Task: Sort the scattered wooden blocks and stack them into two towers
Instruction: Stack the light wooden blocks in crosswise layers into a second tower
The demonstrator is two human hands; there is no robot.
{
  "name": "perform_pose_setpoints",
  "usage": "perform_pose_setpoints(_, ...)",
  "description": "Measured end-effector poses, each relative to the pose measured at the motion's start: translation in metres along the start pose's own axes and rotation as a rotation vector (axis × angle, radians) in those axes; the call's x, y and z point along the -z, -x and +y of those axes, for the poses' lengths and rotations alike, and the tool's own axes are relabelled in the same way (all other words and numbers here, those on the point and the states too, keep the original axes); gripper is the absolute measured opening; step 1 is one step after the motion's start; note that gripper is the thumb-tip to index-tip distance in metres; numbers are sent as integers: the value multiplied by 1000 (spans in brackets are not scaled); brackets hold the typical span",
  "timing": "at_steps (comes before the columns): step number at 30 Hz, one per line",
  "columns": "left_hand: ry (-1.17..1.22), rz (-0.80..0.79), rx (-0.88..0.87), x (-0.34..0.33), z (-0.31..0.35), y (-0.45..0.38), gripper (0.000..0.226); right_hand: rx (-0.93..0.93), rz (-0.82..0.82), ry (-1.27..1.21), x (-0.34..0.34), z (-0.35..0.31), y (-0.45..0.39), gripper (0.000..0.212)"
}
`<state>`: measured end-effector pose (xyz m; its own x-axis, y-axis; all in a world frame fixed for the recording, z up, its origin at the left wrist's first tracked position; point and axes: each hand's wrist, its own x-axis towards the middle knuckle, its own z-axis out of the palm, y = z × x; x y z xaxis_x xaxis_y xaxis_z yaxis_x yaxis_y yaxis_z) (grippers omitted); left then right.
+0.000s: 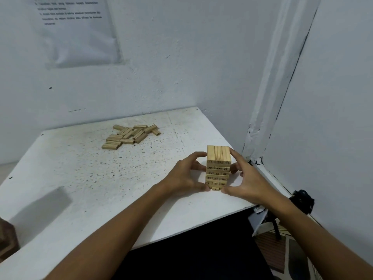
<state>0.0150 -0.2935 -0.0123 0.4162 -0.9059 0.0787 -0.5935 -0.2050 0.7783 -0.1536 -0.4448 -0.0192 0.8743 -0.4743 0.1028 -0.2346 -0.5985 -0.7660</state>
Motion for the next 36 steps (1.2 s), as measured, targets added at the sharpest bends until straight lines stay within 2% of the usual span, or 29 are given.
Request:
perform_pose_setpoints(7, 6, 42, -6, -6, 3, 2, 100, 5, 12, 12, 0, 1, 1, 114)
perform_pose_setpoints(17, 27, 96, -21, -11, 0, 2, 96, 5, 14, 8, -1, 4, 1, 113)
perform_pose_setpoints(31, 16, 86, -22, -14, 0, 5, 94, -1, 12, 63, -2, 4, 2, 113)
perform_pose_setpoints(34, 2, 67, -2, -11, -1, 7, 97, -19, -57, 90, 6, 2, 4, 109)
perform_pose_setpoints(36, -15, 44, 14, -5, -4, 10, 99, -27, -87, 93, 14, 1, 3, 99)
